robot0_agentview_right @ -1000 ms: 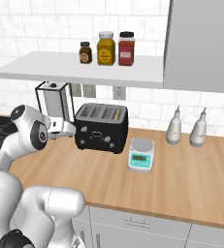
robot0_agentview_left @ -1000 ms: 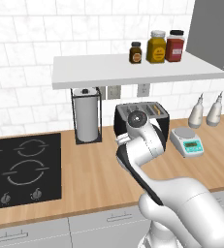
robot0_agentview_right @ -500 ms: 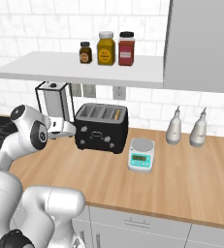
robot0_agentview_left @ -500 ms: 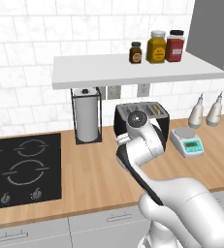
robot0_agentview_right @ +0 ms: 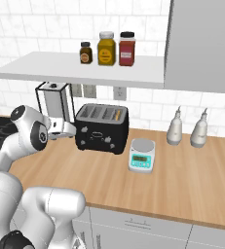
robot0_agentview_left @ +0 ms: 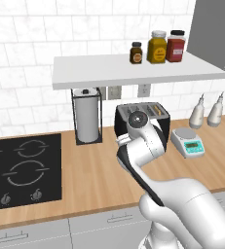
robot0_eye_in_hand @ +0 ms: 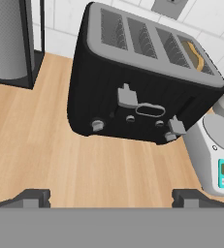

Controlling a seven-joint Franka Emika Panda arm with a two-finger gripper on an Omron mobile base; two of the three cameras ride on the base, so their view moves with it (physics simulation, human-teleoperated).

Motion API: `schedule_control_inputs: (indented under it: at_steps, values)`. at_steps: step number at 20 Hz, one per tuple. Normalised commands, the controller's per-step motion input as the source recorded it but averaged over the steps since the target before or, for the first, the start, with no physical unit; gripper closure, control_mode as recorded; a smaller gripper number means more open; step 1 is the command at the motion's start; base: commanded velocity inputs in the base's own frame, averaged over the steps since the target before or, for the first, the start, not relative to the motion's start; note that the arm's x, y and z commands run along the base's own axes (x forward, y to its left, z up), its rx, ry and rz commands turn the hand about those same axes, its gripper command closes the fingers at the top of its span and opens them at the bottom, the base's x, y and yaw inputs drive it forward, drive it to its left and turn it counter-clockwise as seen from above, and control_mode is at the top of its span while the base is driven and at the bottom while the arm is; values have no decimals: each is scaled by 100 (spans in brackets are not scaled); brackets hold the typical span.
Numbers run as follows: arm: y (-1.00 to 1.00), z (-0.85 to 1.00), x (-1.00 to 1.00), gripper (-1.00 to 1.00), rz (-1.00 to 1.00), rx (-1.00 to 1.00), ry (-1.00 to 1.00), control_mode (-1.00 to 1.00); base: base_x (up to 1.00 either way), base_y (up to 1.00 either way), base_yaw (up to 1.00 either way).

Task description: Start the toaster. Once the lever pops up, take the bread to the plate on the dining counter.

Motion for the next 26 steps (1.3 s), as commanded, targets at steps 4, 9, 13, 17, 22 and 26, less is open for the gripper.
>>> schedule_control_inputs:
  at_steps: [4, 9, 13, 17, 22, 26]
  values:
    - [0, 0, 0, -100, 0, 0, 0, -100, 0, 0, 0]
    - [0, 0, 0, -100, 0, 0, 0, -100, 0, 0, 0]
    - [0, 0, 0, -100, 0, 0, 0, -100, 0, 0, 0]
    - [0, 0, 0, -100, 0, 0, 0, -100, 0, 0, 0]
    - [0, 0, 0, -100, 0, 0, 0, -100, 0, 0, 0]
    - [0, 0, 0, -100, 0, 0, 0, -100, 0, 0, 0]
